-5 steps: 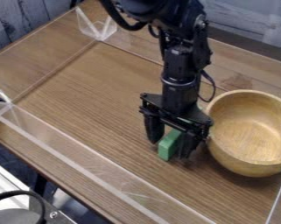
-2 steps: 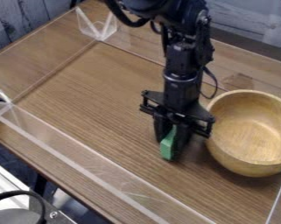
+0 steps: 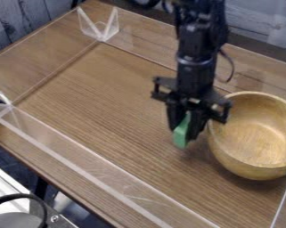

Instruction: Put the green block in the brown bowl

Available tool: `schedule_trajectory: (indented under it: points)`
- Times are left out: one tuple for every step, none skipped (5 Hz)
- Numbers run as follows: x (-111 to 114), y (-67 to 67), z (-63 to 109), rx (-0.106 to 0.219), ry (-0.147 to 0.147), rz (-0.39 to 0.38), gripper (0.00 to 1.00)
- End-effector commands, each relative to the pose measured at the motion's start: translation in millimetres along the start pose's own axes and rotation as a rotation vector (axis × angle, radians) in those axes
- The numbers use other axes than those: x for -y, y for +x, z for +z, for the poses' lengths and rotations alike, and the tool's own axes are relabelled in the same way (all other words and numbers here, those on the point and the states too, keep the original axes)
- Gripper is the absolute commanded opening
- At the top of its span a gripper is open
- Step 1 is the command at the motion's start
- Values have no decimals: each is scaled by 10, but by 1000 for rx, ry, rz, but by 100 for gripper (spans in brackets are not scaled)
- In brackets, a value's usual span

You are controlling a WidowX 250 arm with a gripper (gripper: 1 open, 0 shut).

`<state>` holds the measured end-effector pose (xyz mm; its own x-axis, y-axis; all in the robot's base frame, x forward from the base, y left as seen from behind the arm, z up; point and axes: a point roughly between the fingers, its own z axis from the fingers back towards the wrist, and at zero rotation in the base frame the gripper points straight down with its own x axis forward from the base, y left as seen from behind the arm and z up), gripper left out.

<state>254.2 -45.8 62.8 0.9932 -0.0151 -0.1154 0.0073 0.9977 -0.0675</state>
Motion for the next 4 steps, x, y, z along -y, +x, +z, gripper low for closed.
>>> schedule_trajectory:
  points:
    - [246,198,343,95,-26,-16,0]
    - [473,291,460,99,-42,-28,0]
    - [719,320,427,93,-50,-58,0]
    - [872,327,350,90,-50,-70,0]
